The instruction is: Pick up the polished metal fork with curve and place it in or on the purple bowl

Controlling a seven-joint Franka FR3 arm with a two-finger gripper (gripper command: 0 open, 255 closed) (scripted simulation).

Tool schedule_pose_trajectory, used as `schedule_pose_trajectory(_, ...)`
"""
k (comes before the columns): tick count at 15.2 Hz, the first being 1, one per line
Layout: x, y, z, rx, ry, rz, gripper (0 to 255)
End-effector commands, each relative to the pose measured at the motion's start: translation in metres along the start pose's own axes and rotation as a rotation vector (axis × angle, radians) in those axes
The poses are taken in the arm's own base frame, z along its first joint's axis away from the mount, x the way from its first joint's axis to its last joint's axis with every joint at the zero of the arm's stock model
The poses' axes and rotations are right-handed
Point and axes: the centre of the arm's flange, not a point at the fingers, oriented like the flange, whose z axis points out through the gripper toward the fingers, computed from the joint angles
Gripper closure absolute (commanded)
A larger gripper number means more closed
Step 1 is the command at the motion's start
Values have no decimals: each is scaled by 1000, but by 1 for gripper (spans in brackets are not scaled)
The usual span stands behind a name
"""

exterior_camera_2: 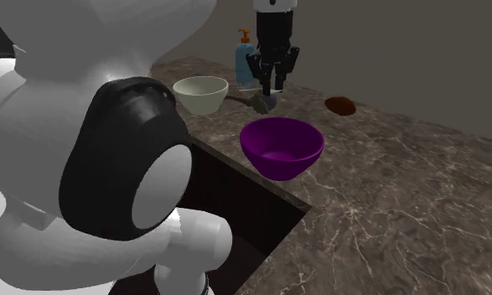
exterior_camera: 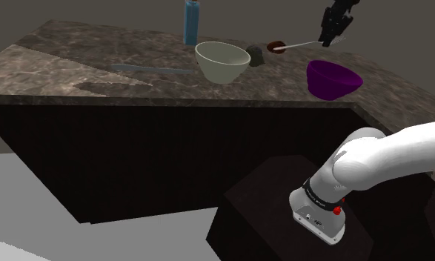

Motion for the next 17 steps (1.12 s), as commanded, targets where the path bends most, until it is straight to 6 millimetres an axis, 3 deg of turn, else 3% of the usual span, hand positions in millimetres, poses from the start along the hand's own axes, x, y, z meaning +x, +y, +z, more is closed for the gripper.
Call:
schedule_pose_trajectory(1, -25, -8, 0, 0, 0, -1, 255)
schedule_pose_trajectory(6, -86, -28, 0, 0, 0, -1, 255)
schedule_pose_trajectory(17, -83, -29, 58, 0, 0, -1, 255)
